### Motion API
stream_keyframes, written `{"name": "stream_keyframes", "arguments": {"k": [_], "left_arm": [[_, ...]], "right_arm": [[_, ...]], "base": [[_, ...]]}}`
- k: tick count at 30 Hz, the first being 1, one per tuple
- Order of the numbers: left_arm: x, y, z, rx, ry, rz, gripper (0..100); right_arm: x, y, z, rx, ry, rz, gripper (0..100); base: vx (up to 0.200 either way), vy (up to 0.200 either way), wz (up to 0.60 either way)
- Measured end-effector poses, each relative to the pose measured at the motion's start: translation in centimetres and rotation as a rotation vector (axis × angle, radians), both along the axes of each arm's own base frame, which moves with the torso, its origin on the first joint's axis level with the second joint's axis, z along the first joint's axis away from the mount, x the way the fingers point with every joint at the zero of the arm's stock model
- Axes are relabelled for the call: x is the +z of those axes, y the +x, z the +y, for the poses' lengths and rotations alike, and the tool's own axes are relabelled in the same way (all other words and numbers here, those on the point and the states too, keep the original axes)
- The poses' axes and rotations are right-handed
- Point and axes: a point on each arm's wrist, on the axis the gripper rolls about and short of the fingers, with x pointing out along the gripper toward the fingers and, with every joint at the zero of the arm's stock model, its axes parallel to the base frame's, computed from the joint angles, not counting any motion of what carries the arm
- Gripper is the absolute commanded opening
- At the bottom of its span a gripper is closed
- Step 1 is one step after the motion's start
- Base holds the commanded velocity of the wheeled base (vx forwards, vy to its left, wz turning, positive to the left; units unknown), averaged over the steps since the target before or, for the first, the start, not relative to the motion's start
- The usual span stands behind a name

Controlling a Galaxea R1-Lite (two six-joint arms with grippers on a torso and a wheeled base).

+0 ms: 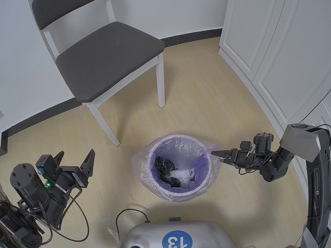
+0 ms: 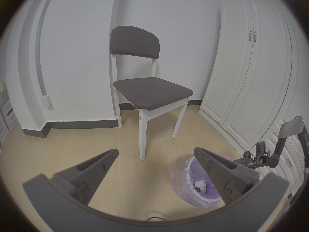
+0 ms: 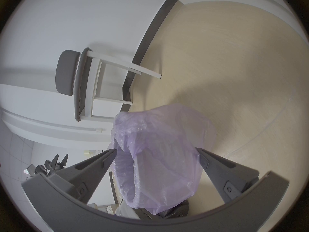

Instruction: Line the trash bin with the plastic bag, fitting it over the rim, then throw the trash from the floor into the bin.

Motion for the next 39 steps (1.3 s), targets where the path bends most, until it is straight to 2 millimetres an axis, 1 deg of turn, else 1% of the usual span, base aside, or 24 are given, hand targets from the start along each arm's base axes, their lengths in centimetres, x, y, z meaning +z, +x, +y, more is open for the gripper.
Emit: {"name": "stream_keyframes", "arguments": {"k": [4, 5, 21, 28, 35, 39], "left_arm": [[-0.1, 0.0, -0.2, -0.001, 0.001, 0.006, 100], [-0.1, 0.0, -0.2, -0.001, 0.002, 0.007, 100], [-0.2, -0.1, -0.4, 0.0, 0.001, 0.007, 100], [-0.2, -0.1, -0.4, -0.001, 0.0, 0.007, 100], [-0.2, -0.2, -0.5, -0.007, 0.002, 0.007, 100], [-0.2, -0.2, -0.6, -0.013, 0.003, 0.007, 100]], "right_arm": [[-0.3, -0.1, 0.3, 0.013, -0.013, -0.008, 100], [-0.4, -0.1, 0.3, 0.016, -0.016, -0.008, 0], [-0.7, -0.2, 0.3, 0.014, -0.019, -0.01, 0], [-0.3, 0.5, 0.5, 0.014, -0.025, -0.036, 0], [0.0, 1.2, 0.7, 0.028, -0.059, 0.017, 0], [0.0, 1.5, 0.7, 0.033, -0.165, 0.084, 0]], "base": [[0.0, 0.0, 0.0], [0.0, 0.0, 0.0], [0.0, 0.0, 0.0], [0.0, 0.0, 0.0], [0.0, 0.0, 0.6], [0.0, 0.0, 0.6]]}}
